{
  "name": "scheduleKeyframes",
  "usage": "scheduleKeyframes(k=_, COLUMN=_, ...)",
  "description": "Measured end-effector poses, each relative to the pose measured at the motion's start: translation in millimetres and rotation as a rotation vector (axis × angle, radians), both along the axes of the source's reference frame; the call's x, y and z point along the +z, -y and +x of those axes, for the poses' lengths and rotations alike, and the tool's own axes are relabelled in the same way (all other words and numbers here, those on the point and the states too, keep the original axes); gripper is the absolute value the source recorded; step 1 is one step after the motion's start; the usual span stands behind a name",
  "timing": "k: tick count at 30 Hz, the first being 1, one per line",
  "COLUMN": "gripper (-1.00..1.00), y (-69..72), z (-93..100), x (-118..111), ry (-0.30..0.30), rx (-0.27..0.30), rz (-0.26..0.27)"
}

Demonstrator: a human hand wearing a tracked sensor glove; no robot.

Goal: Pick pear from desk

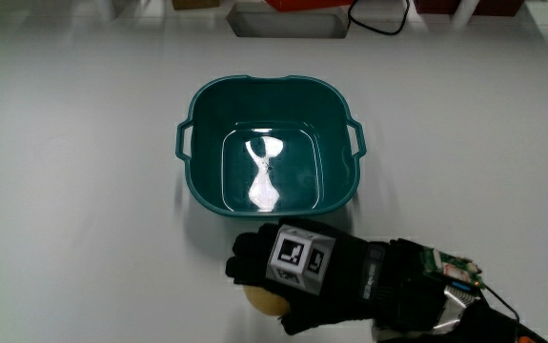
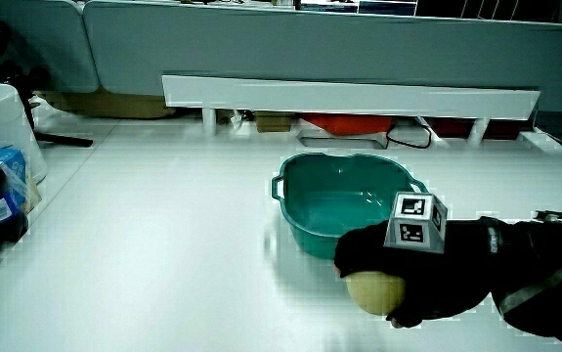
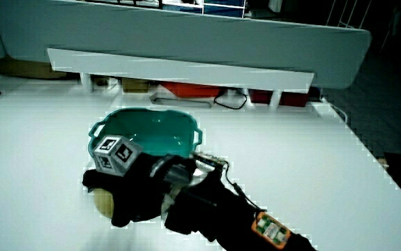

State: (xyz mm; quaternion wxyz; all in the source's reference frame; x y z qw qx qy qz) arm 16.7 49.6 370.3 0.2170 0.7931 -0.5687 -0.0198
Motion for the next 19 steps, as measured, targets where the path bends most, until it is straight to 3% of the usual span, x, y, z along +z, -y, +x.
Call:
scheduleKeyframes(k=10, gripper=1.0, y=29.1, z=5.5, x=-16.0, ry=0.011, rx=0.067, rz=0.041)
scheduleKeyframes(k=14, gripper=1.0, y=42.4, z=4.0, x=-8.6, ry=0.0, rx=0.085, rz=0.002)
scheduleKeyframes(k=19, gripper=1.0, y=63.0, z=3.5, x=-5.0, ry=-0.01, rx=0.125, rz=-0.002)
